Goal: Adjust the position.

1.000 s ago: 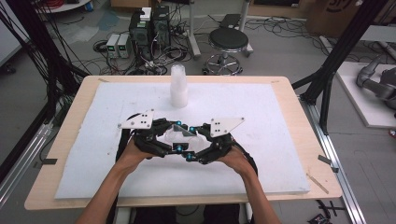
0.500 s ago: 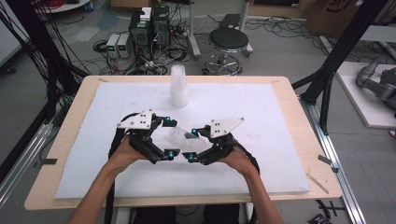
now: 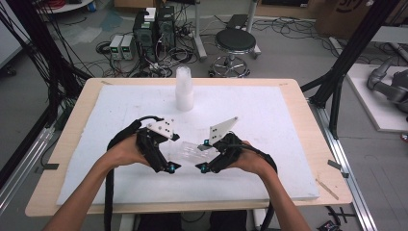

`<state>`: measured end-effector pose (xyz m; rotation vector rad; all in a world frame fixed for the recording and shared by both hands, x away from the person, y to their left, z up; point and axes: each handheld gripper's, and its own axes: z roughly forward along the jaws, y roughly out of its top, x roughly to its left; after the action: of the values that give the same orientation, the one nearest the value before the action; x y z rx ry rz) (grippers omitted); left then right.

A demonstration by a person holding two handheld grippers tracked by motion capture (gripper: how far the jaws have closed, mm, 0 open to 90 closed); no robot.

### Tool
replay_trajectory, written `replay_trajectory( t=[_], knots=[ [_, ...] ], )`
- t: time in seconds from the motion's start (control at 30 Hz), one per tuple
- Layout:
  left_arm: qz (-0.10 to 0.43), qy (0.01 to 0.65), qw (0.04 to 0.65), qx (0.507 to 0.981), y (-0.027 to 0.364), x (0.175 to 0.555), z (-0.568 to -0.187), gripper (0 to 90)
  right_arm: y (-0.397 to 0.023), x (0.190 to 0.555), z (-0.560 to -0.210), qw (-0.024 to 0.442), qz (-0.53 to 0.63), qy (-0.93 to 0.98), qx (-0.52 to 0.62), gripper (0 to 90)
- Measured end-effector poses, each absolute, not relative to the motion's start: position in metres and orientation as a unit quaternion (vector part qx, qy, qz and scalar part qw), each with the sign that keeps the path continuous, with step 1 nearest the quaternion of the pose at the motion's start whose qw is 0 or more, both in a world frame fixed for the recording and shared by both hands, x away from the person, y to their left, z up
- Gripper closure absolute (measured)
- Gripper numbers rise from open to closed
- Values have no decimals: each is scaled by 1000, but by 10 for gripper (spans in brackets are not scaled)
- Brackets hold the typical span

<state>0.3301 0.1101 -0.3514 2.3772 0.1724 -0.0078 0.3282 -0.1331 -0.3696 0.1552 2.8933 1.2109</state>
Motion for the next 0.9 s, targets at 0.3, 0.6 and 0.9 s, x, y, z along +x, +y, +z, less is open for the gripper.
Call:
replay_trajectory(
  t=[0.3,0.6,0.9],
  knots=[
    [-2,65,321,945,99,334,-354,24,-121,332,-358,-2,286,958,35,344],
    [-12,46,319,947,86,335,-359,122,-119,331,-359,-3,283,958,34,344],
    [-22,35,303,952,75,335,-360,176,-117,330,-360,-7,277,960,31,344]
  ],
)
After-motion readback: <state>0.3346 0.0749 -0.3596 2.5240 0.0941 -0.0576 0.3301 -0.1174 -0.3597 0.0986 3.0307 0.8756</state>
